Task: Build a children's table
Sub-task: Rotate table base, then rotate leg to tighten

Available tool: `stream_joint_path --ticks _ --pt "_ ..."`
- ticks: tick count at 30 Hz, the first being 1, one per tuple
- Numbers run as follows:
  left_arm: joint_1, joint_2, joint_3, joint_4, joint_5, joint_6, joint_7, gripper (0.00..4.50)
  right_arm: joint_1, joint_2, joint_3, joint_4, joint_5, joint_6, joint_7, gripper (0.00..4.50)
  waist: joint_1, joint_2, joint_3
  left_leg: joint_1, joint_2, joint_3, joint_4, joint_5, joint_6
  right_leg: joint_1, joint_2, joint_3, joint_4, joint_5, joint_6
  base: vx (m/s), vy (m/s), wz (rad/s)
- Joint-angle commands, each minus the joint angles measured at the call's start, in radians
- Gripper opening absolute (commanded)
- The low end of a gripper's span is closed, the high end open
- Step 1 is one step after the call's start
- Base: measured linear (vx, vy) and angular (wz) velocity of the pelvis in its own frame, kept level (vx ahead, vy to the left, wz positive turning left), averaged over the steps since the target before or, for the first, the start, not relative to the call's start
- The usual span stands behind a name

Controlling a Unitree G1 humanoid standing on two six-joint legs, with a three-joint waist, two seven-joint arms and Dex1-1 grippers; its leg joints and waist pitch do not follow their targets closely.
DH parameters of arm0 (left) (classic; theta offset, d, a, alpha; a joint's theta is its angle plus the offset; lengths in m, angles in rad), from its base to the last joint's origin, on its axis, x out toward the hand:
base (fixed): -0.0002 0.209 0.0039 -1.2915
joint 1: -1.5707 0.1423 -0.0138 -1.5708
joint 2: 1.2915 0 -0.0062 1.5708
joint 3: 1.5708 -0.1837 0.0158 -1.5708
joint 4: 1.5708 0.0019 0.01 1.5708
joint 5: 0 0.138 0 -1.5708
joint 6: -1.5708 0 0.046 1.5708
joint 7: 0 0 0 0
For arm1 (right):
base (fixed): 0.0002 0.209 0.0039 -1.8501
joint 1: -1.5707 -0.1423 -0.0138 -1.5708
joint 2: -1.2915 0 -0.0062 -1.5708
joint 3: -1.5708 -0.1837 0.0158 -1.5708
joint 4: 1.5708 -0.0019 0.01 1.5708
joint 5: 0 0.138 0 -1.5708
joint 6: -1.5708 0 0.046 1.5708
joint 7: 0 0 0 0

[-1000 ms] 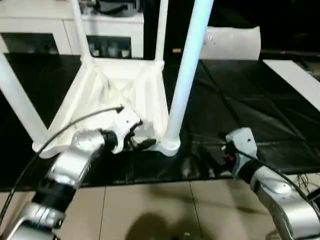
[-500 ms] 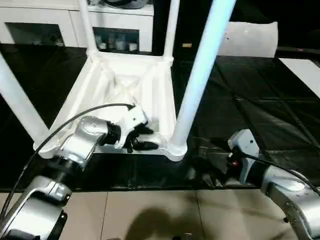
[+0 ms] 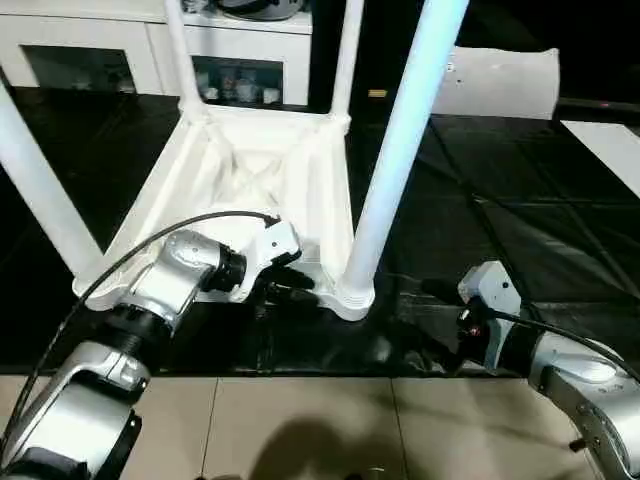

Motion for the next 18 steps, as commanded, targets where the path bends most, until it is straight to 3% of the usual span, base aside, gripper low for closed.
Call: stream_joint_path --ticks 1,4,11,17,18 --pt "-0.021 -0.001 -0.012 0.014 0.024 -0.018 0.011 0.97 -0.003 -0.016 0.000 -0.009 0.002 0.005 0.008 4.50 0.002 0.002 -0.056 -0.013 0.055 0.001 -0.088 -0.099 0.046 0.062 -0.065 0.043 -0.076 -0.281 -0.177 0.000 0.000 0.00" --pt "-0.026 -0.005 -0.006 0.022 0.027 -0.018 -0.005 0.66 -0.003 -0.020 0.001 -0.010 0.007 0.007 0.015 4.50 0.002 0.002 -0.055 -0.013 0.056 0.001 -0.089 -0.106 0.043 0.063 -0.066 0.042 -0.075 -0.274 -0.188 0.000 0.000 0.00" --pt "-0.036 -0.012 0.002 0.038 0.017 -0.027 -0.044 0.20 -0.008 -0.018 0.004 -0.004 0.005 0.004 0.019 4.50 0.001 0.000 -0.054 -0.014 0.056 0.001 -0.091 -0.116 0.041 0.062 -0.068 0.043 -0.078 -0.308 -0.177 0.000 0.000 0.00" --pt "0.020 0.014 0.026 -0.029 -0.052 -0.017 -0.176 0.02 -0.048 0.013 0.014 0.049 0.008 -0.031 0.035 4.50 -0.006 -0.001 -0.059 -0.015 0.057 0.006 -0.086 -0.060 0.055 0.065 -0.070 0.044 -0.064 -0.193 -0.222 0.000 0.000 0.00" --pt "0.038 0.030 0.025 -0.045 -0.059 -0.026 -0.204 0.02 -0.065 0.020 0.018 0.071 0.012 -0.048 0.052 4.50 -0.006 0.007 -0.060 -0.013 0.057 0.007 -0.086 -0.057 0.057 0.064 -0.070 0.044 -0.062 -0.180 -0.236 0.000 0.000 0.00"
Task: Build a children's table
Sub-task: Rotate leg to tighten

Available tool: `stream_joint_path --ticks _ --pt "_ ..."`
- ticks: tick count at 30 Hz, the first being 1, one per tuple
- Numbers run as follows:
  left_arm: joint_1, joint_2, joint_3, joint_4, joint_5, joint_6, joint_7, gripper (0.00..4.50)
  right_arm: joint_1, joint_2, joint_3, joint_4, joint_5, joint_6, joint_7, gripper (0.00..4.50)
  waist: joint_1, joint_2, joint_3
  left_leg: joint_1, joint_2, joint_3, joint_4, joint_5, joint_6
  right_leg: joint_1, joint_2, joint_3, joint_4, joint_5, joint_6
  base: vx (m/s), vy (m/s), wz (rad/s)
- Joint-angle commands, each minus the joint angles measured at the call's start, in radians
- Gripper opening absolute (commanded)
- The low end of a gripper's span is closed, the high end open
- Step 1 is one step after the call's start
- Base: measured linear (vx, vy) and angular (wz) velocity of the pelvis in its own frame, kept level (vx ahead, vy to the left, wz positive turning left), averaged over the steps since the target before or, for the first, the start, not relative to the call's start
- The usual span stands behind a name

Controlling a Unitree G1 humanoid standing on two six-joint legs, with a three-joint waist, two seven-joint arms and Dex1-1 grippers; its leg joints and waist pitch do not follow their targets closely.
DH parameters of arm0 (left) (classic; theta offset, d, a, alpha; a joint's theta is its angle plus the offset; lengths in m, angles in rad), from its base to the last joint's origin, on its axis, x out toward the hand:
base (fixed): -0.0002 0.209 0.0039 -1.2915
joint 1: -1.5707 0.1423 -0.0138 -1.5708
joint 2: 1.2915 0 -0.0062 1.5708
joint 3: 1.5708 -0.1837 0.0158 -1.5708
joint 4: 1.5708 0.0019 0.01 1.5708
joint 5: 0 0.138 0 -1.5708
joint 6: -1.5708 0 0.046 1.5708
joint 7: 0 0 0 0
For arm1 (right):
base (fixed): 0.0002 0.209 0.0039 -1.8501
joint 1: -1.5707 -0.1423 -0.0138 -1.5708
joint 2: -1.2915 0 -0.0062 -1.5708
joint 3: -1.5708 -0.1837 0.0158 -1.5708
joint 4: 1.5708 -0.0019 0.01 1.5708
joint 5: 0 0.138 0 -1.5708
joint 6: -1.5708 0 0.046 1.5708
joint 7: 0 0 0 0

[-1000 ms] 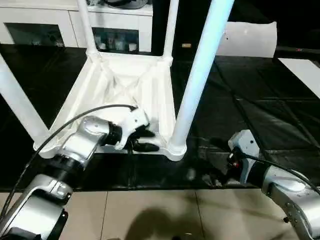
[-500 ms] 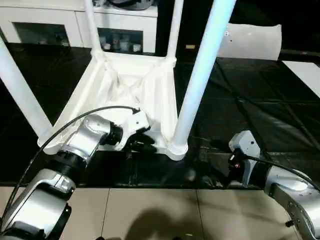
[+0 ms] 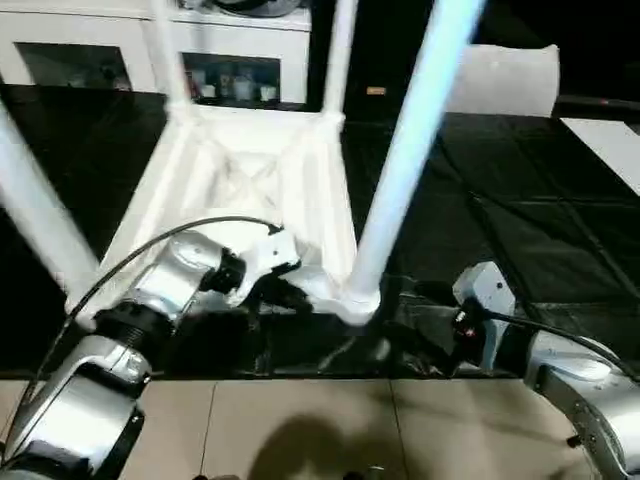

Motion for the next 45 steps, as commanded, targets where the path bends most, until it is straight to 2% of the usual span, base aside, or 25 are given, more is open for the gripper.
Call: stream_joint_path --ticks 1,3,4,5,6,7,8,9,11,12,14,15,17,21,25,28,30,32,38,40,41,44,45 --pt "0.020 0.020 0.015 -0.040 -0.035 -0.008 -0.057 0.02 -0.024 0.001 0.002 0.026 0.011 -0.033 0.030 4.50 0.006 0.005 -0.060 -0.011 0.054 -0.001 -0.083 -0.064 0.058 0.068 -0.069 0.043 -0.062 -0.175 -0.240 0.000 0.000 0.00" --pt "0.044 0.047 0.012 -0.056 -0.032 -0.030 -0.083 0.02 -0.056 0.012 0.013 0.060 0.020 -0.060 0.068 4.50 0.004 0.008 -0.058 -0.011 0.056 0.000 -0.085 -0.081 0.059 0.067 -0.070 0.042 -0.063 -0.183 -0.249 0.000 0.000 0.00" --pt "0.052 0.057 0.012 -0.062 -0.032 -0.039 -0.094 0.02 -0.072 0.016 0.020 0.078 0.029 -0.069 0.094 4.50 0.004 0.008 -0.057 -0.005 0.058 0.002 -0.085 -0.097 0.058 0.063 -0.068 0.042 -0.062 -0.193 -0.253 0.000 0.000 0.00" --pt "0.057 0.063 0.014 -0.067 -0.032 -0.045 -0.101 0.02 -0.085 0.018 0.026 0.092 0.037 -0.075 0.116 4.50 0.002 0.005 -0.057 -0.007 0.058 0.002 -0.086 -0.105 0.057 0.065 -0.069 0.042 -0.063 -0.200 -0.255 0.000 0.000 0.00" --pt "0.062 0.068 0.015 -0.070 -0.033 -0.049 -0.107 0.02 -0.095 0.019 0.032 0.105 0.044 -0.079 0.137 4.50 0.006 0.009 -0.056 -0.002 0.059 0.004 -0.085 -0.110 0.056 0.062 -0.069 0.043 -0.064 -0.208 -0.254 0.000 0.000 0.00" --pt "0.066 0.073 0.017 -0.079 -0.035 -0.050 -0.114 0.00 -0.107 0.017 0.043 0.120 0.049 -0.089 0.168 4.22 0.007 -0.003 -0.055 -0.004 0.060 0.005 -0.087 -0.106 0.057 0.064 -0.068 0.042 -0.065 -0.210 -0.251 0.000 0.000 0.00" --pt "0.067 0.074 0.018 -0.080 -0.035 -0.050 -0.116 0.00 -0.109 0.016 0.045 0.123 0.050 -0.091 0.175 4.22 0.010 0.002 -0.056 -0.003 0.061 0.004 -0.086 -0.106 0.054 0.063 -0.070 0.042 -0.060 -0.211 -0.253 0.000 0.000 0.00" --pt "0.072 0.085 0.019 -0.098 -0.034 -0.057 -0.127 0.00 -0.141 0.010 0.080 0.166 0.066 -0.103 0.271 4.15 0.012 -0.005 -0.056 -0.003 0.061 0.006 -0.086 -0.101 0.056 0.063 -0.070 0.043 -0.062 -0.214 -0.248 0.000 0.000 0.00" --pt "0.076 0.091 0.018 -0.109 -0.034 -0.060 -0.129 0.00 -0.155 0.009 0.095 0.186 0.070 -0.111 0.313 4.15 0.012 -0.001 -0.056 -0.005 0.062 0.005 -0.087 -0.103 0.060 0.064 -0.073 0.042 -0.060 -0.225 -0.252 0.000 0.000 0.00" --pt "0.078 0.097 0.015 -0.117 -0.031 -0.066 -0.132 0.00 -0.174 0.009 0.114 0.215 0.064 -0.122 0.353 3.86 0.012 -0.007 -0.057 -0.003 0.063 0.007 -0.084 -0.089 0.062 0.062 -0.073 0.042 -0.059 -0.207 -0.254 0.000 0.000 0.00" --pt "0.078 0.102 0.012 -0.124 -0.029 -0.074 -0.144 0.00 -0.212 0.017 0.134 0.268 0.053 -0.134 0.393 3.76 0.014 -0.006 -0.059 -0.004 0.062 0.008 -0.083 -0.062 0.067 0.063 -0.072 0.040 -0.053 -0.175 -0.262 0.000 0.000 0.00" --pt "0.083 0.108 0.013 -0.135 -0.030 -0.076 -0.156 0.00 -0.237 0.028 0.144 0.303 0.048 -0.142 0.406 3.72 0.012 -0.010 -0.060 -0.005 0.060 0.009 -0.082 -0.046 0.071 0.063 -0.071 0.040 -0.051 -0.157 -0.268 0.000 0.000 0.00" --pt "0.083 0.110 0.012 -0.142 -0.030 -0.078 -0.164 0.00 -0.265 0.038 0.149 0.343 0.040 -0.157 0.414 3.43 0.014 -0.007 -0.061 -0.002 0.060 0.012 -0.080 -0.028 0.073 0.062 -0.073 0.041 -0.049 -0.141 -0.277 0.000 0.000 0.00" --pt "0.091 0.122 0.011 -0.173 -0.027 -0.075 -0.177 0.00 -0.333 0.066 0.160 0.432 0.024 -0.189 0.436 3.15 0.014 -0.007 -0.063 -0.002 0.060 0.014 -0.079 -0.010 0.075 0.062 -0.071 0.039 -0.042 -0.104 -0.291 0.000 0.000 0.00" --pt "0.104 0.140 0.011 -0.205 -0.031 -0.062 -0.186 0.00 -0.378 0.078 0.179 0.492 0.024 -0.206 0.491 2.80 0.015 -0.006 -0.055 0.000 0.062 0.015 -0.081 -0.013 0.085 0.060 -0.070 0.040 -0.041 -0.083 -0.302 0.000 0.000 0.00" --pt "0.118 0.161 0.013 -0.231 -0.029 -0.052 -0.196 0.00 -0.400 0.090 0.206 0.515 0.022 -0.213 0.540 2.51 0.013 -0.013 -0.039 0.001 0.063 0.016 -0.086 -0.049 0.078 0.054 -0.070 0.040 -0.048 -0.127 -0.298 0.000 0.000 0.00" --pt "0.123 0.168 0.014 -0.240 -0.029 -0.049 -0.199 0.00 -0.404 0.096 0.214 0.525 0.018 -0.222 0.551 2.26 0.013 -0.016 -0.036 0.001 0.064 0.015 -0.088 -0.061 0.069 0.054 -0.070 0.041 -0.048 -0.146 -0.291 0.000 0.000 0.00" --pt "0.128 0.174 0.015 -0.249 -0.028 -0.045 -0.204 0.00 -0.410 0.106 0.220 0.539 0.013 -0.232 0.558 2.26 0.013 -0.019 -0.030 0.000 0.064 0.015 -0.090 -0.068 0.065 0.052 -0.070 0.042 -0.050 -0.152 -0.288 0.000 0.000 0.00" --pt "0.141 0.196 0.016 -0.276 -0.028 -0.034 -0.212 0.00 -0.419 0.133 0.236 0.560 0.008 -0.245 0.570 1.98 0.010 -0.017 -0.015 0.002 0.066 0.012 -0.099 -0.116 0.040 0.048 -0.072 0.044 -0.059 -0.240 -0.265 0.000 0.000 0.00" --pt "0.137 0.197 0.022 -0.272 -0.020 -0.025 -0.190 0.00 -0.413 0.138 0.238 0.556 0.009 -0.243 0.573 1.97 0.010 -0.007 -0.012 0.001 0.065 0.010 -0.100 -0.119 0.032 0.048 -0.071 0.045 -0.057 -0.228 -0.268 0.000 0.000 0.00" --pt "0.137 0.197 0.022 -0.272 -0.020 -0.025 -0.190 0.00 -0.413 0.138 0.238 0.556 0.009 -0.243 0.573 1.96 0.009 -0.010 -0.012 0.002 0.065 0.011 -0.100 -0.125 0.032 0.047 -0.070 0.045 -0.060 -0.230 -0.269 0.000 0.000 0.00" --pt "0.131 0.171 0.051 -0.258 -0.016 -0.001 -0.113 0.00 -0.390 0.143 0.226 0.539 0.011 -0.230 0.545 1.95 0.010 -0.008 -0.009 0.001 0.065 0.012 -0.101 -0.128 0.030 0.049 -0.072 0.048 -0.062 -0.237 -0.271 0.000 0.000 0.00" --pt "0.123 0.133 0.087 -0.248 -0.023 0.039 -0.026 0.00 -0.365 0.156 0.202 0.523 0.016 -0.208 0.485 1.94 0.011 -0.002 -0.007 0.001 0.065 0.011 -0.102 -0.136 0.028 0.049 -0.072 0.048 -0.062 -0.249 -0.271 0.000 0.000 0.00"
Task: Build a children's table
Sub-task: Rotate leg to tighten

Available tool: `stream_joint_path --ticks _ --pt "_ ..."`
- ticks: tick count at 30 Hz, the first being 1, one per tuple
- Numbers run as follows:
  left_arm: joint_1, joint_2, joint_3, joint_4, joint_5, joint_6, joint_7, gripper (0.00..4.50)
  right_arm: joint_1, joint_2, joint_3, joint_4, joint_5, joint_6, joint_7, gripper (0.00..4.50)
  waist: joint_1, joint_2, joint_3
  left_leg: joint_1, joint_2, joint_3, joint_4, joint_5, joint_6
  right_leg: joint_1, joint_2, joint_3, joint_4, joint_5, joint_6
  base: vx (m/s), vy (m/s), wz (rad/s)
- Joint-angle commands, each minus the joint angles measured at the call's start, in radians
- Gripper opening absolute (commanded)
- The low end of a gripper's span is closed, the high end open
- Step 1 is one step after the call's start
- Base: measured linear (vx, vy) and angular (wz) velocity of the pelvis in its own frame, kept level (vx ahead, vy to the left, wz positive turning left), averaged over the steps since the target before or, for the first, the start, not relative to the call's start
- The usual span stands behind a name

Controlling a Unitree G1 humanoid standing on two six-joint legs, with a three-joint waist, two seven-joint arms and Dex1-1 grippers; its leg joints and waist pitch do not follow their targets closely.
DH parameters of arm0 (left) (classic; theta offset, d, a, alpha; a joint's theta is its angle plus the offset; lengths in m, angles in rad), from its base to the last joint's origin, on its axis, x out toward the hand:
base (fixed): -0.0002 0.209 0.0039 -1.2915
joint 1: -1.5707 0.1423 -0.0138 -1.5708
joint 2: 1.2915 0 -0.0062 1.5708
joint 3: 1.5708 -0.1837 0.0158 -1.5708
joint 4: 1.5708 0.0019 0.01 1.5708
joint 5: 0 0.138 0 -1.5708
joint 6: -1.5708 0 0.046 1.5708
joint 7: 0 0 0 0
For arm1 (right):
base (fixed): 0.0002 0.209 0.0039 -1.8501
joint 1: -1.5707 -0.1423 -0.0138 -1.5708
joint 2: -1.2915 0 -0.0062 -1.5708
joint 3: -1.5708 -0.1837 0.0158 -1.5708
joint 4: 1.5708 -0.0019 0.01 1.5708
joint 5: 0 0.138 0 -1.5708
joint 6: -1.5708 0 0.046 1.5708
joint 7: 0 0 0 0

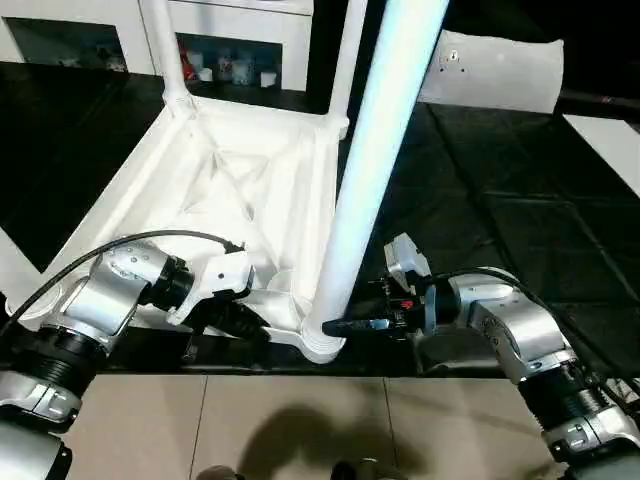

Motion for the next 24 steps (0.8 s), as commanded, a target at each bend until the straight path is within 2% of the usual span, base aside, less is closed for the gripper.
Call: stream_joint_path --ticks 1,3,4,5,6,8,9,10,12,15,16,17,18,19,20,21,23,24 --pt "-0.011 -0.053 0.052 0.006 -0.011 0.058 0.147 0.00 0.041 0.023 0.000 -0.016 -0.007 0.040 -0.074 1.94 0.002 0.020 -0.040 0.004 0.055 -0.001 -0.097 -0.153 0.027 0.045 -0.072 0.051 -0.072 -0.271 -0.262 0.000 0.000 0.00" --pt "-0.016 -0.089 0.087 0.000 -0.037 0.108 0.206 0.00 0.060 0.042 -0.018 -0.014 -0.028 0.047 -0.161 1.94 0.002 0.018 -0.038 0.001 0.054 -0.003 -0.100 -0.170 0.024 0.047 -0.072 0.050 -0.074 -0.312 -0.253 0.000 0.000 0.00" --pt "-0.017 -0.115 0.106 -0.015 -0.052 0.145 0.245 0.00 0.076 0.058 -0.031 -0.012 -0.049 0.050 -0.234 1.94 0.001 0.020 -0.035 -0.002 0.053 -0.005 -0.103 -0.180 0.009 0.047 -0.074 0.051 -0.081 -0.380 -0.222 0.000 0.000 0.00" --pt "-0.019 -0.130 0.116 -0.023 -0.056 0.170 0.271 0.00 0.084 0.071 -0.039 -0.012 -0.062 0.056 -0.281 1.94 0.001 0.021 -0.034 -0.004 0.052 -0.007 -0.104 -0.183 0.006 0.046 -0.074 0.050 -0.082 -0.395 -0.214 0.000 0.000 0.00" --pt "-0.021 -0.145 0.124 -0.031 -0.059 0.192 0.298 0.00 0.089 0.090 -0.049 -0.008 -0.075 0.067 -0.338 1.94 -0.006 0.019 -0.034 -0.015 0.050 -0.012 -0.107 -0.179 0.000 0.054 -0.073 0.047 -0.081 -0.418 -0.195 0.000 0.000 0.00" --pt "-0.029 -0.180 0.143 -0.038 -0.057 0.223 0.366 0.00 0.095 0.130 -0.065 -0.005 -0.098 0.088 -0.440 1.93 -0.013 0.019 -0.033 -0.008 0.046 -0.008 -0.105 -0.179 0.004 0.044 -0.071 0.050 -0.089 -0.438 -0.179 0.000 0.000 0.00" --pt "-0.034 -0.196 0.151 -0.039 -0.056 0.241 0.396 0.00 0.094 0.147 -0.071 -0.003 -0.105 0.096 -0.477 1.93 -0.015 0.018 -0.032 -0.008 0.044 -0.008 -0.104 -0.179 0.007 0.044 -0.071 0.050 -0.091 -0.450 -0.175 0.000 0.000 0.00" --pt "-0.039 -0.221 0.159 -0.046 -0.052 0.269 0.433 0.00 0.089 0.184 -0.085 0.004 -0.117 0.111 -0.546 1.93 -0.020 0.017 -0.030 -0.009 0.041 -0.006 -0.105 -0.174 0.017 0.043 -0.069 0.051 -0.098 -0.487 -0.156 0.000 0.000 0.00" --pt "-0.046 -0.270 0.174 -0.062 -0.038 0.311 0.511 0.00 0.069 0.259 -0.119 0.033 -0.137 0.132 -0.692 1.93 -0.022 0.018 -0.031 -0.009 0.038 -0.006 -0.108 -0.148 0.023 0.043 -0.068 0.051 -0.099 -0.491 -0.145 0.000 0.000 0.00" --pt "-0.056 -0.335 0.188 -0.085 -0.025 0.358 0.605 0.00 0.030 0.346 -0.155 0.088 -0.158 0.138 -0.867 1.93 -0.027 0.019 -0.035 -0.014 0.038 -0.007 -0.108 -0.104 0.015 0.046 -0.066 0.050 -0.093 -0.445 -0.151 0.000 0.000 0.00" --pt "-0.063 -0.380 0.181 -0.103 -0.012 0.382 0.662 0.00 -0.004 0.404 -0.166 0.131 -0.187 0.126 -0.983 1.93 -0.031 0.019 -0.037 -0.015 0.037 -0.004 -0.107 -0.079 0.014 0.046 -0.062 0.050 -0.087 -0.373 -0.169 0.000 0.000 0.00" --pt "-0.067 -0.388 0.173 -0.104 -0.003 0.381 0.677 0.00 -0.013 0.416 -0.164 0.137 -0.196 0.122 -1.005 1.93 -0.032 0.020 -0.039 -0.013 0.035 -0.001 -0.106 -0.074 0.016 0.044 -0.060 0.050 -0.085 -0.343 -0.178 0.000 0.000 0.00" --pt "-0.069 -0.393 0.167 -0.105 0.003 0.379 0.685 0.00 -0.017 0.424 -0.162 0.140 -0.200 0.120 -1.016 1.93 -0.033 0.022 -0.045 -0.015 0.033 -0.001 -0.102 -0.039 0.025 0.049 -0.056 0.049 -0.077 -0.258 -0.191 0.000 0.000 0.00" --pt "-0.073 -0.397 0.154 -0.102 0.013 0.372 0.686 0.00 -0.021 0.437 -0.164 0.136 -0.193 0.106 -1.013 1.93 -0.033 0.022 -0.046 -0.017 0.032 0.001 -0.100 -0.020 0.035 0.051 -0.055 0.049 -0.073 -0.210 -0.198 0.000 0.000 0.00" --pt "-0.079 -0.400 0.140 -0.098 0.021 0.367 0.683 0.00 -0.024 0.451 -0.170 0.127 -0.179 0.087 -1.004 1.93 -0.030 0.023 -0.046 -0.015 0.032 0.005 -0.097 0.008 0.057 0.050 -0.052 0.049 -0.066 -0.117 -0.216 0.000 0.000 0.00" --pt "-0.083 -0.397 0.130 -0.095 0.028 0.365 0.678 0.00 -0.021 0.451 -0.170 0.112 -0.179 0.077 -0.995 2.28 -0.030 0.022 -0.045 -0.017 0.030 0.007 -0.096 0.019 0.081 0.053 -0.052 0.050 -0.063 -0.064 -0.231 0.000 0.000 0.00" --pt "-0.085 -0.386 0.115 -0.089 0.041 0.356 0.668 0.00 -0.016 0.447 -0.173 0.095 -0.181 0.073 -0.990 2.63 -0.026 0.025 -0.045 -0.014 0.033 0.008 -0.096 0.031 0.102 0.055 -0.052 0.048 -0.061 -0.035 -0.246 0.000 0.000 0.00" --pt "-0.085 -0.368 0.100 -0.082 0.056 0.345 0.655 0.00 -0.007 0.436 -0.181 0.077 -0.179 0.069 -0.977 2.65 -0.025 0.027 -0.043 -0.013 0.034 0.008 -0.097 0.021 0.107 0.054 -0.053 0.048 -0.063 -0.050 -0.251 0.000 0.000 0.00"
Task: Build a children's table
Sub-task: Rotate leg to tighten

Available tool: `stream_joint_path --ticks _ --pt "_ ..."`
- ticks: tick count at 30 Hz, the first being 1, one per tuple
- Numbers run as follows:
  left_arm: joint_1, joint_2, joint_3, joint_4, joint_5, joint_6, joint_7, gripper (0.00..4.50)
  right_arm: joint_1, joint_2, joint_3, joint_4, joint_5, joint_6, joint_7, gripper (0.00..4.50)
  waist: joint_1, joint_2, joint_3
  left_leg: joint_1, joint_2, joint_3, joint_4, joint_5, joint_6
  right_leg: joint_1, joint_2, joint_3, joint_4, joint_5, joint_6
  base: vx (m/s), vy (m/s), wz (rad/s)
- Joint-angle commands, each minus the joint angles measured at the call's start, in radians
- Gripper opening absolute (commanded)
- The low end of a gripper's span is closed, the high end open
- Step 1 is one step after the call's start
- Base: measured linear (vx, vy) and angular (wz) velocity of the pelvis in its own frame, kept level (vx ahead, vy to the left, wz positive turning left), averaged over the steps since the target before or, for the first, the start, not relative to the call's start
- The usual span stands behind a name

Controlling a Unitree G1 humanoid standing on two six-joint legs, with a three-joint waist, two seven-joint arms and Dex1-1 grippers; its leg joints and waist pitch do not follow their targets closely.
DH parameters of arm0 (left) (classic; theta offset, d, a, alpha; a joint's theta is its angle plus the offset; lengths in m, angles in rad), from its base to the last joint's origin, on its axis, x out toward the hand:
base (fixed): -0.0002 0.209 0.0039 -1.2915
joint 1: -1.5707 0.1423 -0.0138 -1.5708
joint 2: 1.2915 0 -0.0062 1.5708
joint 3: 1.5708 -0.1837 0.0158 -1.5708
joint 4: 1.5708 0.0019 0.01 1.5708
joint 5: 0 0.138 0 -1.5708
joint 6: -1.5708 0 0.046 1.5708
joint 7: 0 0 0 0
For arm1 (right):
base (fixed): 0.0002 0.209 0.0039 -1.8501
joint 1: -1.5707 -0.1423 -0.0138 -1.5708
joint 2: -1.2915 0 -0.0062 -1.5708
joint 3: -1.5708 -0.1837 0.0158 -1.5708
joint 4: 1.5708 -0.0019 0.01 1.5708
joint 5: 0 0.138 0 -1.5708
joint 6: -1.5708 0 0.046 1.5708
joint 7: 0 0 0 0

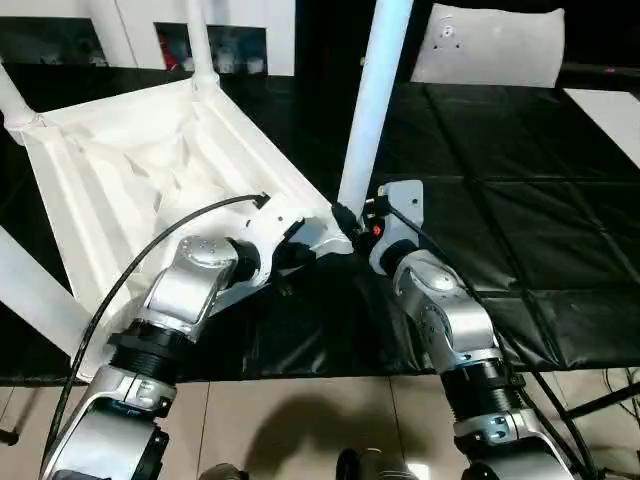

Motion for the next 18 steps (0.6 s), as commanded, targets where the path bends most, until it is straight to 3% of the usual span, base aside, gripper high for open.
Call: stream_joint_path --ticks 1,4,7,12,14,18 --pt "-0.028 -0.019 -0.035 -0.026 -0.015 -0.057 -0.030 0.00 0.042 0.018 0.049 0.026 0.010 0.039 0.054 2.72 0.005 0.007 -0.054 -0.010 0.035 0.001 -0.065 -0.011 0.112 0.072 -0.056 0.047 -0.063 -0.063 -0.245 0.000 0.000 0.00" --pt "-0.020 0.016 -0.042 -0.023 0.002 -0.064 -0.054 0.00 0.062 -0.019 0.036 -0.001 0.016 0.027 0.085 2.98 0.005 0.009 -0.052 -0.009 0.039 -0.001 -0.070 -0.076 0.088 0.072 -0.058 0.048 -0.070 -0.155 -0.232 0.000 0.000 0.00" --pt "-0.006 0.067 -0.056 -0.026 -0.002 -0.087 -0.112 0.00 0.090 -0.082 0.028 -0.047 0.030 0.016 0.153 3.24 0.007 0.008 -0.052 -0.011 0.039 -0.003 -0.070 -0.062 0.084 0.075 -0.059 0.049 -0.067 -0.128 -0.229 0.000 0.000 0.00" --pt "0.024 0.167 -0.072 0.002 -0.039 -0.232 -0.318 0.00 0.137 -0.250 0.037 -0.127 0.079 -0.014 0.410 3.57 0.011 0.009 -0.054 -0.010 0.040 0.000 -0.061 0.000 0.136 0.078 -0.058 0.048 -0.053 0.001 -0.273 0.000 0.000 0.00" --pt "0.031 0.192 -0.084 0.009 -0.044 -0.275 -0.372 0.00 0.139 -0.290 0.042 -0.127 0.079 -0.030 0.469 3.81 0.011 0.010 -0.053 -0.006 0.044 0.004 -0.061 -0.007 0.145 0.071 -0.060 0.048 -0.054 -0.014 -0.288 0.000 0.000 0.00" --pt "0.033 0.233 -0.094 0.038 -0.079 -0.354 -0.505 0.00 0.126 -0.377 0.058 -0.135 0.120 -0.043 0.646 4.02 0.026 0.010 -0.050 0.003 0.049 0.007 -0.064 -0.061 0.129 0.067 -0.063 0.050 -0.059 -0.097 -0.288 0.000 0.000 0.00"
